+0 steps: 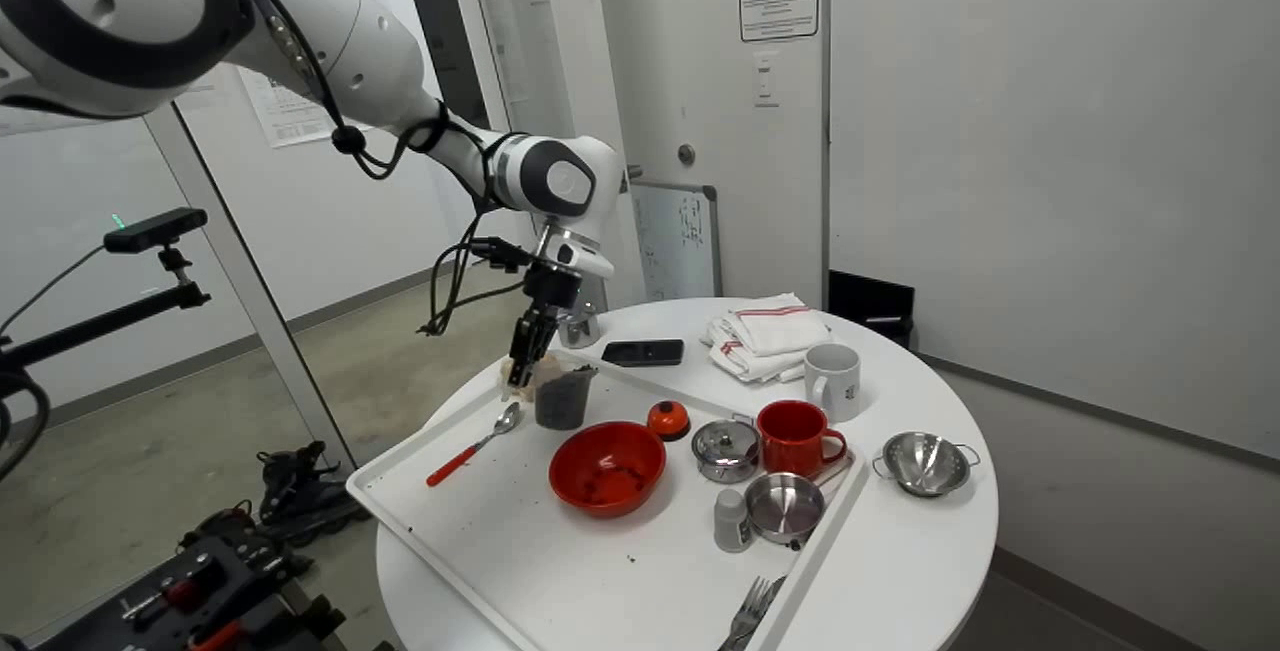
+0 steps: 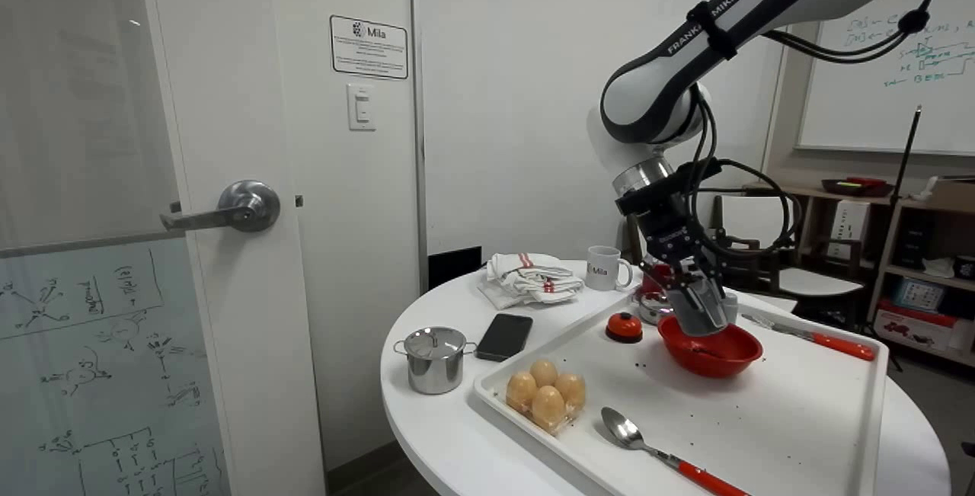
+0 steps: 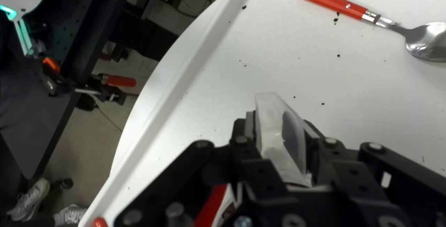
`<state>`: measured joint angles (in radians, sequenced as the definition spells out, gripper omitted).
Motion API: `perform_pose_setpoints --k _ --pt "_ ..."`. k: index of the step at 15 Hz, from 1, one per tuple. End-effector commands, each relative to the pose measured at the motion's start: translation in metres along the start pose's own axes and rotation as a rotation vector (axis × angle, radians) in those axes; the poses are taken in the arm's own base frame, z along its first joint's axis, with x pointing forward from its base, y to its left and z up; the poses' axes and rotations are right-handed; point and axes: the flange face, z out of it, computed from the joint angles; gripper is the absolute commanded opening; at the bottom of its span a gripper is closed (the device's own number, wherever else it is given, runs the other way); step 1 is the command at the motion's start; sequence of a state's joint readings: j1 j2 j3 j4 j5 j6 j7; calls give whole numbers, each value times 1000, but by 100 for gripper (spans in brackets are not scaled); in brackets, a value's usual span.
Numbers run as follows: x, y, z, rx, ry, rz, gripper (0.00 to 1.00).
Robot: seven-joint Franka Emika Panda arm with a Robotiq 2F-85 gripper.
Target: Pour some beans from the jar into the bowl
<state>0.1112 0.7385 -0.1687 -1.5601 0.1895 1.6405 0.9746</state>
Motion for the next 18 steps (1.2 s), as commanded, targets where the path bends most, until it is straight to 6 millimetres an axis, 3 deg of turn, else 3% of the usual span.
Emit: perform_pose_setpoints --k 1,5,10,18 --pt "-21 -15 -3 -38 181 -85 9" --pt "-31 -34 -6 -9 366 -209 9" --pt "-21 -52 -9 171 504 -381 10" --pt "-5 -51 18 305 360 -672 9"
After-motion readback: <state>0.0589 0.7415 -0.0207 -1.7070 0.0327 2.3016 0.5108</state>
